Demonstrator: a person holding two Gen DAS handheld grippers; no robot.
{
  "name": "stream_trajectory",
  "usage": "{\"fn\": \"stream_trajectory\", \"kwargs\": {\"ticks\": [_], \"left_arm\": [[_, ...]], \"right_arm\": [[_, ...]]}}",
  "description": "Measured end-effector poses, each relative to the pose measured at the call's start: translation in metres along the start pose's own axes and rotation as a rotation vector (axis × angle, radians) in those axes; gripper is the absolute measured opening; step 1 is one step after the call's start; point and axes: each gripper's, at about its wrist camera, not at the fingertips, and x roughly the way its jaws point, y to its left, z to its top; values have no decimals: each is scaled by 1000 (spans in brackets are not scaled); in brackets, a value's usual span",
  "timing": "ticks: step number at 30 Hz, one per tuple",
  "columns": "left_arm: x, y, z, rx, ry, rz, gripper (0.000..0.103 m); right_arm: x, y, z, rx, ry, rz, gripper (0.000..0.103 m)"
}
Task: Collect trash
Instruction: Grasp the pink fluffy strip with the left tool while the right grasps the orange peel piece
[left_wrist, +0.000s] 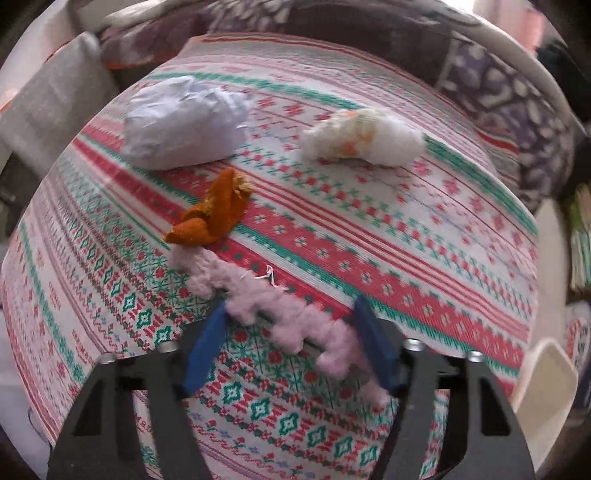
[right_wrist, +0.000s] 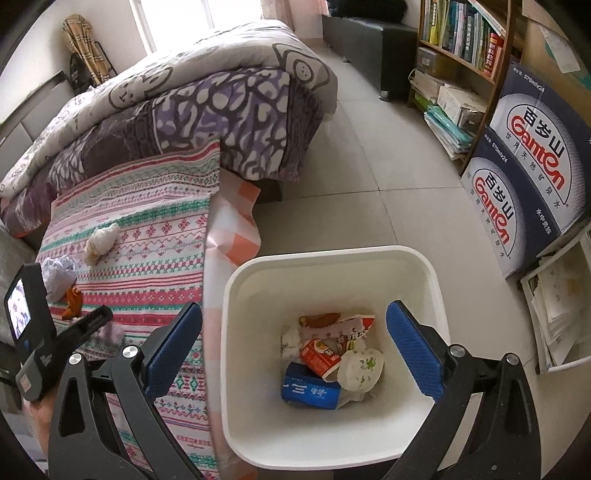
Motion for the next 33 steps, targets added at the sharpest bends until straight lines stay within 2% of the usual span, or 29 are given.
{"fn": "stream_trajectory", "kwargs": {"ticks": [4, 10, 13, 22, 25, 29, 33], "left_arm": [[-7, 15, -11, 56, -3, -74, 47], [-13, 52, -27, 109, 17, -131, 42], [-20, 70, -33, 87, 35, -159, 42], [-50, 163, -39, -53, 31, -196, 42], [-57, 189, -38, -100, 4, -191, 42], [-77, 225, -31, -164, -68, -189, 42], [-87, 242, -21, -198, -123, -185, 42]], "right_arm": [[-1, 21, -3, -30, 2, 13, 96], [2, 63, -12, -102, 10, 32, 96], [8, 90, -19, -150, 20, 40, 96], [26, 170, -43, -271, 62, 97, 96], [35, 202, -52, -301, 71, 127, 96], [40, 241, -59, -366, 4, 134, 96], [51, 271, -60, -391, -28, 167, 95]]}}
